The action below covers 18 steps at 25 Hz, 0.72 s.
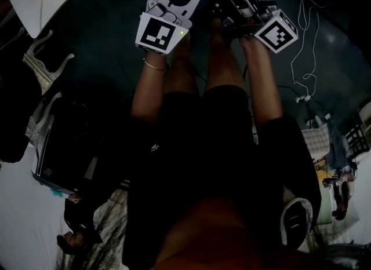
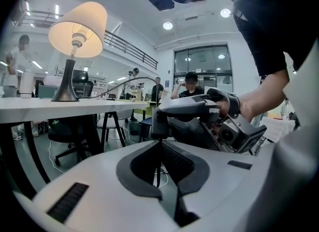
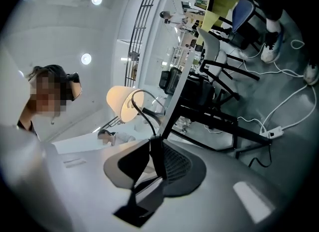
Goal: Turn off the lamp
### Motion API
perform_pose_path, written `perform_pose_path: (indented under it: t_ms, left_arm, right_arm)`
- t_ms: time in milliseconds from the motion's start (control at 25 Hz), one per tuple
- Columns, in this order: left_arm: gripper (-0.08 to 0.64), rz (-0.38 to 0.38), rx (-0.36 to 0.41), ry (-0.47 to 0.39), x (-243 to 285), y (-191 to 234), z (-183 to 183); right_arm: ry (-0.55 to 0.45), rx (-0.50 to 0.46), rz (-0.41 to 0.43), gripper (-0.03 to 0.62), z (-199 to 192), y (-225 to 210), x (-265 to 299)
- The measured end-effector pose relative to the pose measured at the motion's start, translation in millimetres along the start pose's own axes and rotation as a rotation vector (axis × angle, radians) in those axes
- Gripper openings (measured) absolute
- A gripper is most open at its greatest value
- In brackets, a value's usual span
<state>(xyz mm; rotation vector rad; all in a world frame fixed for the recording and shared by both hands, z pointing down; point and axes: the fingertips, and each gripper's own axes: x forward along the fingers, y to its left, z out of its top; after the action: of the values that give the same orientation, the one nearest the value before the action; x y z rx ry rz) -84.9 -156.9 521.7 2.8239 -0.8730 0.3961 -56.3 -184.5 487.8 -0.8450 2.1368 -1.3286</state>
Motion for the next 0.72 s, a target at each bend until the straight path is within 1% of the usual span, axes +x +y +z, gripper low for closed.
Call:
perform_pose_path:
  t_ms: [120, 240, 360, 440, 600, 720]
  left_arm:
    - [0.017, 0.000, -0.009, 0.007, -0.1, -1.7, -1.5]
    - [0.017, 0.007, -0.026, 0.018, 0.9, -1.8, -1.1]
    - [0.017, 0.011, -0.012, 0.040, -0.5, -1.8, -5.1]
    - [0.015, 0.022, -0.030, 0.049, -0.4, -1.6, -6.5]
    - [0.015, 0.021, -0.045, 0.064, 1.0, -3.5, -7.0]
    - [0.017, 0.014, -0.045, 0.068, 0.8, -5.4, -6.9]
  right_arm:
    - [-0.001, -0.002, -0.007, 0.077, -1.2, -1.9, -1.0]
    - [0.002, -0.044, -0.007, 0.077, -0.7, -0.3, 0.7]
    - [-0.004, -0.078, -0.018, 0.077, -0.7, -0.2, -0.8]
    - [-0.003, -0.098, -0.016, 0.078, -0.4, 0.5, -1.5]
    - [0.041, -0.142, -0.017, 0.080, -4.8, -0.2, 0.1]
    - [0.044, -0.131, -0.036, 0.078, -6.0, -4.8, -0.8]
